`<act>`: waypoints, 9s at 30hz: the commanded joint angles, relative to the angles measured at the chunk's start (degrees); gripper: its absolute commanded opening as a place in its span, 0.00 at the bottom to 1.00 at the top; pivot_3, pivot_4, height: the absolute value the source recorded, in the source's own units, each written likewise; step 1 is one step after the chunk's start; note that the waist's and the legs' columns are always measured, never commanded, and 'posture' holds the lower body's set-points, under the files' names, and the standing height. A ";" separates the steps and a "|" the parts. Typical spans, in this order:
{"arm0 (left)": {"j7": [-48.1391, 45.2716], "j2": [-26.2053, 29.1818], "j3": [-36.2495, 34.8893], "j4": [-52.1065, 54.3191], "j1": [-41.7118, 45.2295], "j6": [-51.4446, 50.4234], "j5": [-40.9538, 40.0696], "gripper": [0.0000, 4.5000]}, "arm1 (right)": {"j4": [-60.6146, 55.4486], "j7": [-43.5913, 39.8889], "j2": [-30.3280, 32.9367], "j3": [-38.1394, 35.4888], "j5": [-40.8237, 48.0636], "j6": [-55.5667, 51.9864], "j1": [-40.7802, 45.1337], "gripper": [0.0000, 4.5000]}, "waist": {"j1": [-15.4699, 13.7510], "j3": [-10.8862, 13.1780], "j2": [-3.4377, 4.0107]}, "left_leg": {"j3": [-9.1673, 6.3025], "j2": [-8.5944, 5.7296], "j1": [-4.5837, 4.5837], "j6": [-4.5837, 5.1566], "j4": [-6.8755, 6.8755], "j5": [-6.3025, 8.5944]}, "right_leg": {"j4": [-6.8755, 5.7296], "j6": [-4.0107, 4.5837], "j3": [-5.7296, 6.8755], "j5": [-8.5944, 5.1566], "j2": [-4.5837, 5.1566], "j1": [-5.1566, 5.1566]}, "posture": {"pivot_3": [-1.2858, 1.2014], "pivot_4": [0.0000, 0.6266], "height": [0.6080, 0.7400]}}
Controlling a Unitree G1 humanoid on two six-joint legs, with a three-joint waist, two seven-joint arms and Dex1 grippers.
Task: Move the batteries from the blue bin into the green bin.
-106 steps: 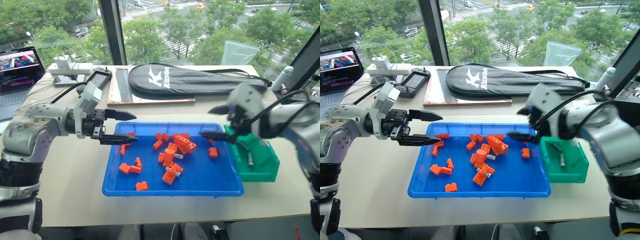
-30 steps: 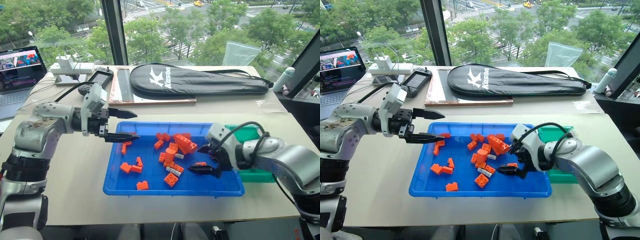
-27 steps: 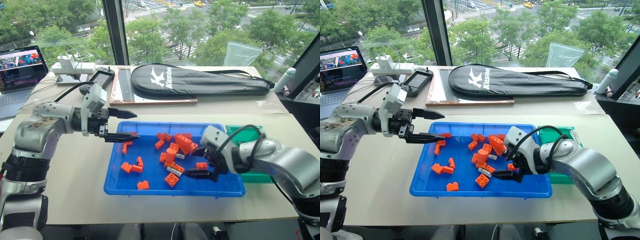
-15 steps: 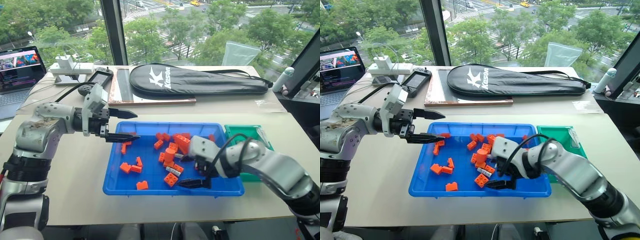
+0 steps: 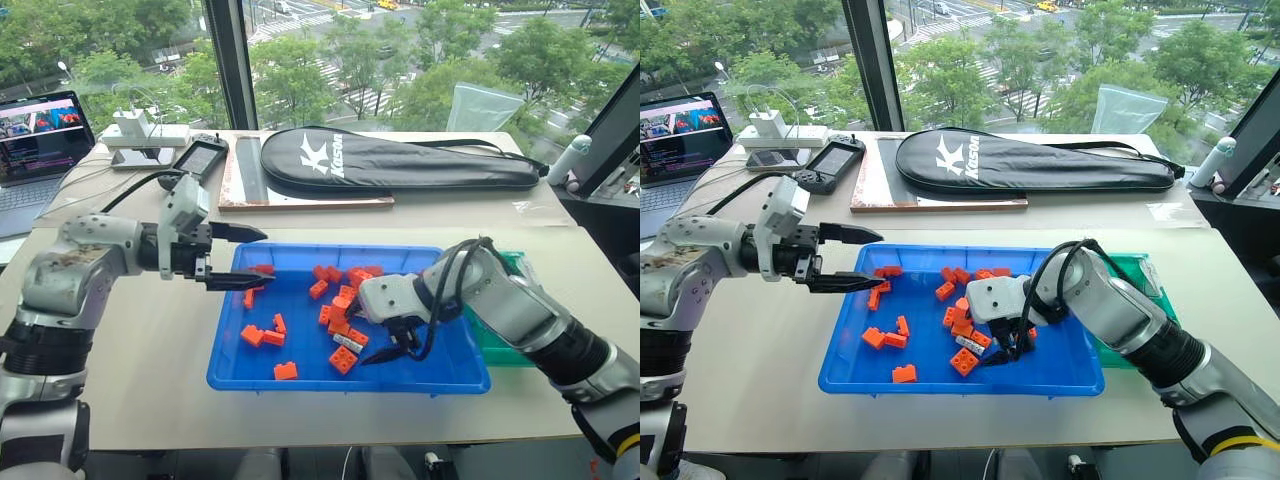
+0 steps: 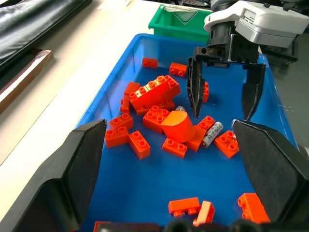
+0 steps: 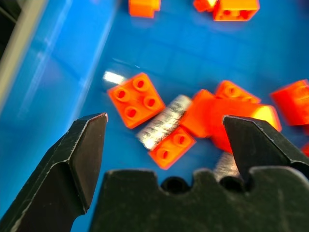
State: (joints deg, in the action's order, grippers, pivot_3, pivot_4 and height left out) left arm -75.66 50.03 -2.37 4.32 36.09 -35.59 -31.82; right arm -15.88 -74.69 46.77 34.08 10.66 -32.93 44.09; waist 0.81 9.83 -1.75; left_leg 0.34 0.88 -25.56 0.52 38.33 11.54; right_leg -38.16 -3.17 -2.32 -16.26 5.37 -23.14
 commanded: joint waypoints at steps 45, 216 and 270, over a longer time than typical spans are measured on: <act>-0.27 -0.04 1.08 0.35 3.07 0.89 0.21 1.00 | -7.20 8.64 4.26 -8.73 0.14 -15.00 -4.80 0.27 | -0.07 0.00 0.00 | 0.01 -0.02 0.01 0.00 0.00 0.00 | 0.00 0.00 0.00 0.00 0.00 0.00 | 0.52 0.24 0.92; -2.25 -5.29 4.90 -2.25 7.01 3.07 1.25 1.00 | -11.80 18.01 11.02 -24.68 8.64 -30.37 -7.32 0.35 | -0.30 0.02 0.03 | 0.02 -0.05 -0.02 0.00 0.04 0.00 | 0.05 0.00 0.03 0.00 0.03 0.04 | 0.52 0.24 0.92; -1.50 -3.83 5.30 -2.37 6.20 3.27 2.91 1.00 | 0.61 30.93 -8.88 -10.19 4.42 -26.75 -8.18 0.37 | 0.03 0.02 0.03 | 0.01 -0.03 -0.01 0.00 0.01 0.00 | 0.01 0.00 -0.01 0.00 -0.02 0.01 | 0.52 0.24 0.92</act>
State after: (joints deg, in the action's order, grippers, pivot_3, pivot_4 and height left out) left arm -77.14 45.51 3.66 0.83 41.95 -32.81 -29.12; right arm -14.69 -43.63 37.88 23.19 15.77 -60.79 36.64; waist 0.84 9.85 -1.71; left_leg 0.35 0.84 -25.58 0.52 38.35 11.54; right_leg -38.14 -3.17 -2.33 -16.26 5.35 -23.13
